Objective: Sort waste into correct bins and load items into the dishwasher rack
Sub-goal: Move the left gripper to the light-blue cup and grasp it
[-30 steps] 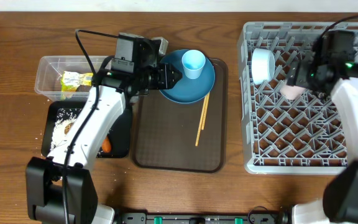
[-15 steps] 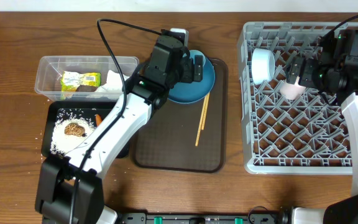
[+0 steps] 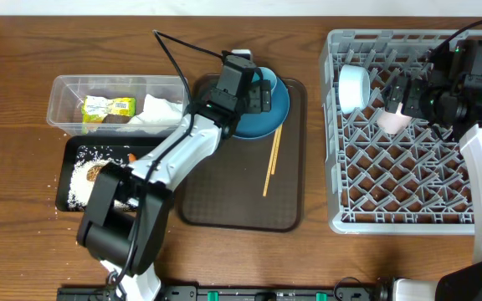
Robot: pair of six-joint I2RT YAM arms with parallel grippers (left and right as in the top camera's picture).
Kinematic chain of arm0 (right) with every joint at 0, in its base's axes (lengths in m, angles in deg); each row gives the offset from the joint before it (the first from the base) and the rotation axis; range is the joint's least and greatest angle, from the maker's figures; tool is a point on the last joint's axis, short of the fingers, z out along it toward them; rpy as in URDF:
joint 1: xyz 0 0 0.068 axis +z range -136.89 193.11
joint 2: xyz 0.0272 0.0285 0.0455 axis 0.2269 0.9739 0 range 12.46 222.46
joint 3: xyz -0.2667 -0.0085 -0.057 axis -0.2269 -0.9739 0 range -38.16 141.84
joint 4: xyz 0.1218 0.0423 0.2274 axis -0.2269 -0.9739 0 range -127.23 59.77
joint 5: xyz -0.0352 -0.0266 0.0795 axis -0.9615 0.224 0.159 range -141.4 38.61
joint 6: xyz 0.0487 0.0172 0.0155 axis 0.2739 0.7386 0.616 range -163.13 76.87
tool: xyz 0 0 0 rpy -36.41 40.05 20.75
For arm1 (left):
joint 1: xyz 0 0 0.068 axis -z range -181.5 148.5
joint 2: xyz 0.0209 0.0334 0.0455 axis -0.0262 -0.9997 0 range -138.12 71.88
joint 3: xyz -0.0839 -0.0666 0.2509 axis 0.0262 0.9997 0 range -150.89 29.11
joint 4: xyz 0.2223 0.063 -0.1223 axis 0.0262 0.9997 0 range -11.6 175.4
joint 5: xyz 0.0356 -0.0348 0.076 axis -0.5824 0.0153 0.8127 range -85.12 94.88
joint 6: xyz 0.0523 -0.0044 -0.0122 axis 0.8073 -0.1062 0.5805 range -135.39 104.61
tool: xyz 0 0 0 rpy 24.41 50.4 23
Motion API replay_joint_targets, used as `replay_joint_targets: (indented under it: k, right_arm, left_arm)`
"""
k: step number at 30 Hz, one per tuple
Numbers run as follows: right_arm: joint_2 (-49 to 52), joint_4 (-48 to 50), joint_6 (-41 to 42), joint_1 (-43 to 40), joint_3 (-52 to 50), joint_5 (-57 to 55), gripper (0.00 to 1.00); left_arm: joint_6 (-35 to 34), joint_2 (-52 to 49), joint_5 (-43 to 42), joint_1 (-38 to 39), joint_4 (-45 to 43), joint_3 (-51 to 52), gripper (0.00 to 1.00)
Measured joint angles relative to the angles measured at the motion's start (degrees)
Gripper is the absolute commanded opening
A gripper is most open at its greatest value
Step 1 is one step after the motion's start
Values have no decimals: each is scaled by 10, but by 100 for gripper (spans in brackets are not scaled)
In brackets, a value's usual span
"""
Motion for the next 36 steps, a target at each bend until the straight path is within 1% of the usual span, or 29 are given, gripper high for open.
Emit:
replay_joint_targets:
  k: [4,10,12,13,15,18,20,25,28,29,33,35,36]
  right_arm:
    - [0,0,0,0,0,0,99]
    - [0,-1,0,0,0,0,99]
    - [0,-1,0,0,0,0,99]
    - [0,-1,0,0,0,0,99]
    - [0,-1,0,0,0,0,99]
    - [0,-3,0,0,0,0,99]
    - [0,-3,0,0,0,0,99]
    - [0,-3,0,0,0,0,99]
    - [0,-3,0,0,0,0,99]
    - [0,-3,0,0,0,0,99]
    - [0,-3,0,0,0,0,99]
    - [0,-3,0,0,0,0,99]
    - [0,-4,0,0,0,0,99]
  left_arm:
    - [-3,-16,2,0,-15,0,85]
    - [-6,-41,1,0,-14,0,83]
    - [-10,-47,1,0,-13,0,77]
    - [-13,-49,1,0,-11,0,73]
    - [-17,-50,2,0,-7,0,69]
    - [-17,-50,1,0,6,0,67]
    - [-18,-50,1,0,17,0,61]
    - [-17,-50,1,0,21,0,49]
    - [-20,-50,1,0,21,0,28]
    - [-22,-50,1,0,21,0,26]
    - [-18,-50,1,0,21,0,25]
    - [-19,-50,1,0,21,0,19]
    - [-19,-50,1,0,23,0,13]
